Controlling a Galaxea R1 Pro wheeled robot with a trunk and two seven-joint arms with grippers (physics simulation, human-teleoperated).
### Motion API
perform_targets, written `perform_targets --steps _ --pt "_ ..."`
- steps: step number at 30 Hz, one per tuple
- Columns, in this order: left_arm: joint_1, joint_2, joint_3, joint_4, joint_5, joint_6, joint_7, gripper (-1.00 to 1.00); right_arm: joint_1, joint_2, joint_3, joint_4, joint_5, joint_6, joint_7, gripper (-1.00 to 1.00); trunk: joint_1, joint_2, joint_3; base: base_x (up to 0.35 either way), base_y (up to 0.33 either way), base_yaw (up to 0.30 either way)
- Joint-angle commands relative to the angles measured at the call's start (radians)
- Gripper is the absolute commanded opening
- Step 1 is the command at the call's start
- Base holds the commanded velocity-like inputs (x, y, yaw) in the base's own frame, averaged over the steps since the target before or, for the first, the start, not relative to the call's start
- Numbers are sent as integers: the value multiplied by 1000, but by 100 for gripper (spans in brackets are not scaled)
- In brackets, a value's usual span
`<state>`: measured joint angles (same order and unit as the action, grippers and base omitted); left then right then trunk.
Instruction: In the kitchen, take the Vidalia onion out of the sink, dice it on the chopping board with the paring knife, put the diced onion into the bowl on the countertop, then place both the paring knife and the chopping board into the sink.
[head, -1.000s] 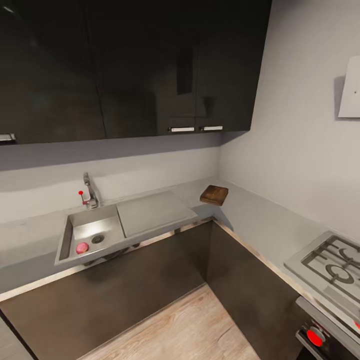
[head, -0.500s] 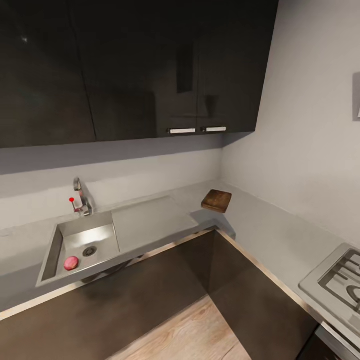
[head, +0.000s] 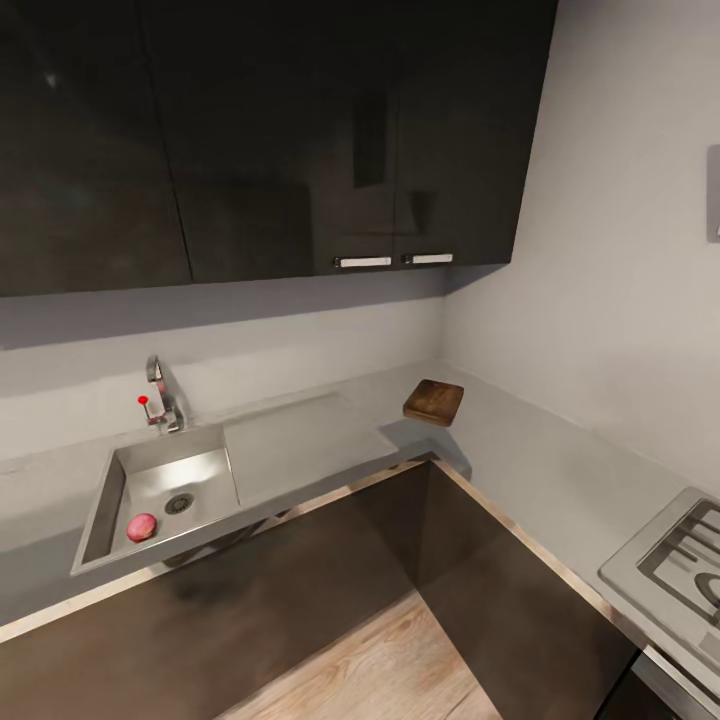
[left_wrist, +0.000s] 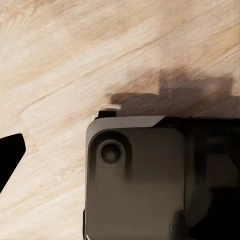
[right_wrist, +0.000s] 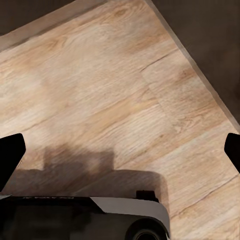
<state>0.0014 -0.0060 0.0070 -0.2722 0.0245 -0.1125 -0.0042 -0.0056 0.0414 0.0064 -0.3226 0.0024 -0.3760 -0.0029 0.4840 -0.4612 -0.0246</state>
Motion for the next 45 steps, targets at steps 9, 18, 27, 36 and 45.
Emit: perform_targets --steps 9,18,27,36,45 --pt "0 -1 0 3 3 -3 -3 100 -1 62 2 -375 30 155 -129 100 1 -2 -2 0 0 0" --pt "0 -1 0 3 2 -3 -3 100 -1 114 22 -861 45 499 -150 100 1 -2 -2 0 0 0" --pt "0 0 2 2 3 -3 -4 100 -122 133 120 -1093 104 717 -249 100 1 -2 -2 0 0 0" --pt "0 -2 2 1 2 -3 -4 100 -401 133 142 -1100 110 913 -283 100 1 -2 -2 0 0 0" --pt "0 -3 1 3 2 -3 -5 100 -858 133 140 -753 112 1010 -339 100 1 -2 -2 0 0 0"
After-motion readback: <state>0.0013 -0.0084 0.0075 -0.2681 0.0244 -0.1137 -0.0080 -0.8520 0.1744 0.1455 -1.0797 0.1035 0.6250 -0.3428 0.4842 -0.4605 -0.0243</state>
